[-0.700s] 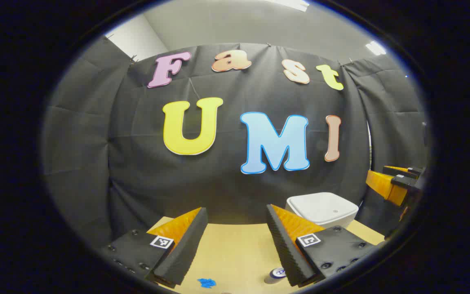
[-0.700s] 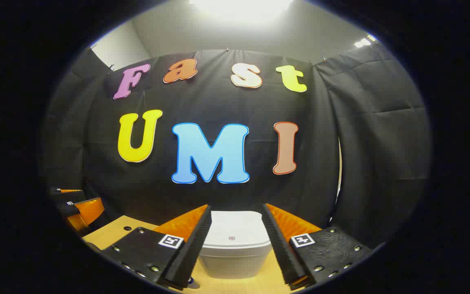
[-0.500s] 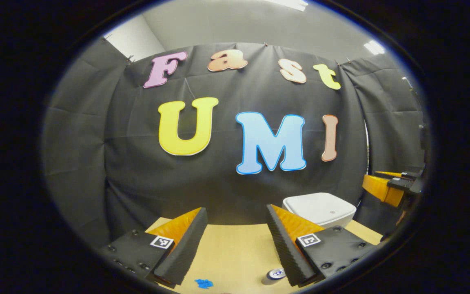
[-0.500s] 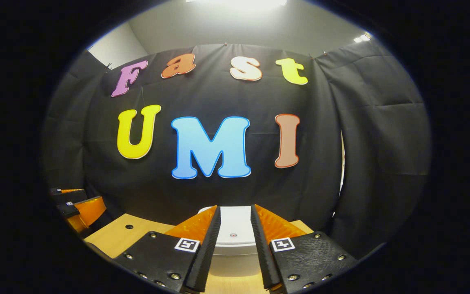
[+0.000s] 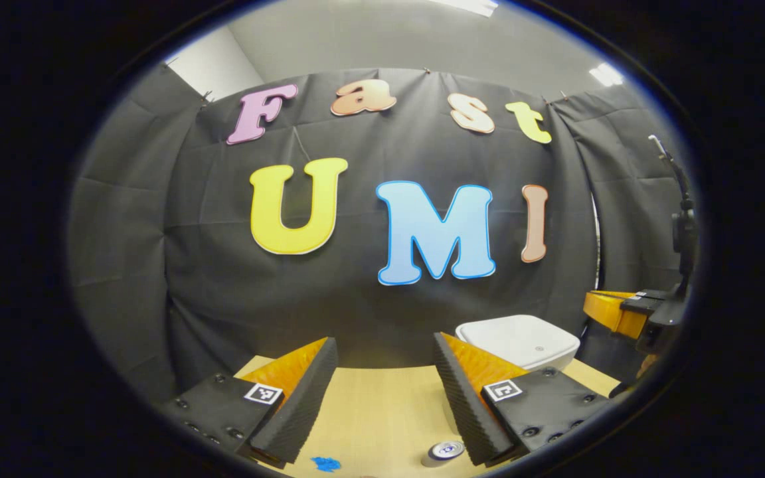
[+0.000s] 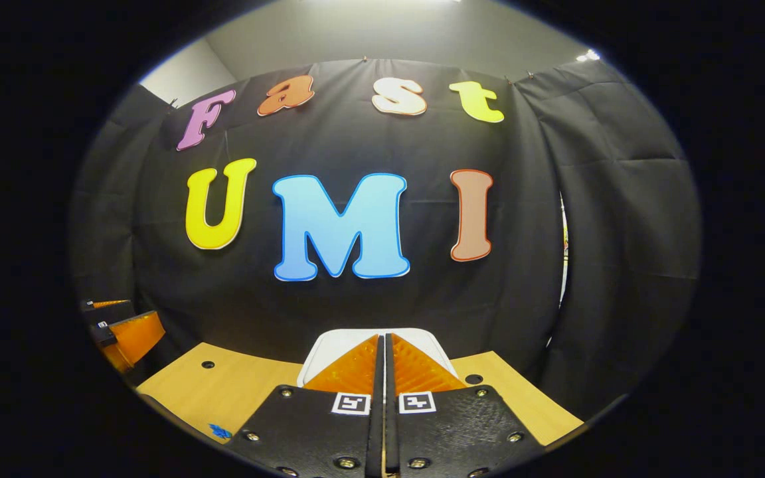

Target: Press the lid of the desktop garbage bin to open it, pick up the crumpled paper on the desktop and throw it into the bin, then pick up the pop can on the desktop and drop it into the bin, and finally close the garbage bin lid.

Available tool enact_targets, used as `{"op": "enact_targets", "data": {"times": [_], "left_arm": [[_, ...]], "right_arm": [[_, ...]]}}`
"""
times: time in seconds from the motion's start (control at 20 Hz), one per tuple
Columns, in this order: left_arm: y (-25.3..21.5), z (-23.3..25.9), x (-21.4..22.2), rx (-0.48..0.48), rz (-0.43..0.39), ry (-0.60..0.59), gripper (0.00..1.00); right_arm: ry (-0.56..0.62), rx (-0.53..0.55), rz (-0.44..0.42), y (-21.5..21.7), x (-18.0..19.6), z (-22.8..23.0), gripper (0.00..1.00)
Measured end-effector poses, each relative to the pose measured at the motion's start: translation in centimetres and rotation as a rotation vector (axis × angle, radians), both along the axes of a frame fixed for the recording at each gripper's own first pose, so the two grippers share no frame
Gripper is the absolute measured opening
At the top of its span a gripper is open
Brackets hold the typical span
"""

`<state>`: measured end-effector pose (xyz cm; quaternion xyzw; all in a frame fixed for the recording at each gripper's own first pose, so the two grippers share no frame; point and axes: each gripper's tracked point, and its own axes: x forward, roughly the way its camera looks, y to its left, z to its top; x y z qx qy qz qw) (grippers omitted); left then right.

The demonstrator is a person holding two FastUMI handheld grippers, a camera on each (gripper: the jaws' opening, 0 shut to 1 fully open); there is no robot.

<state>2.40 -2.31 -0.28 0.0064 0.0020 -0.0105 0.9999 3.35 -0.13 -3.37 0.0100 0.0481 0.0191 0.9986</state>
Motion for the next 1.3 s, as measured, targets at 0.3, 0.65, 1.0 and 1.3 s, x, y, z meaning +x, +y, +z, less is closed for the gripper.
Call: {"op": "enact_targets", "data": {"times": [0.3, 0.65, 1.0, 1.3], "left_arm": [[0.3, 0.1, 0.5, 0.011, 0.023, 0.000, 0.94], [1.5, -0.3, 1.1, 0.024, 0.070, 0.004, 0.95], [2.0, -0.9, 1.8, 0.018, 0.093, 0.021, 0.95], [1.7, -1.0, 1.6, 0.009, 0.090, 0.027, 0.95]], "right_arm": [[0.070, -0.035, 0.052, 0.9, 2.6, -2.8, 0.01], [0.156, -0.064, 0.096, 1.8, 4.8, -6.0, 0.01], [0.222, -0.063, 0.105, 2.0, 5.0, -8.7, 0.01], [0.209, -0.018, 0.097, 2.0, 5.1, -8.9, 0.02]]}}
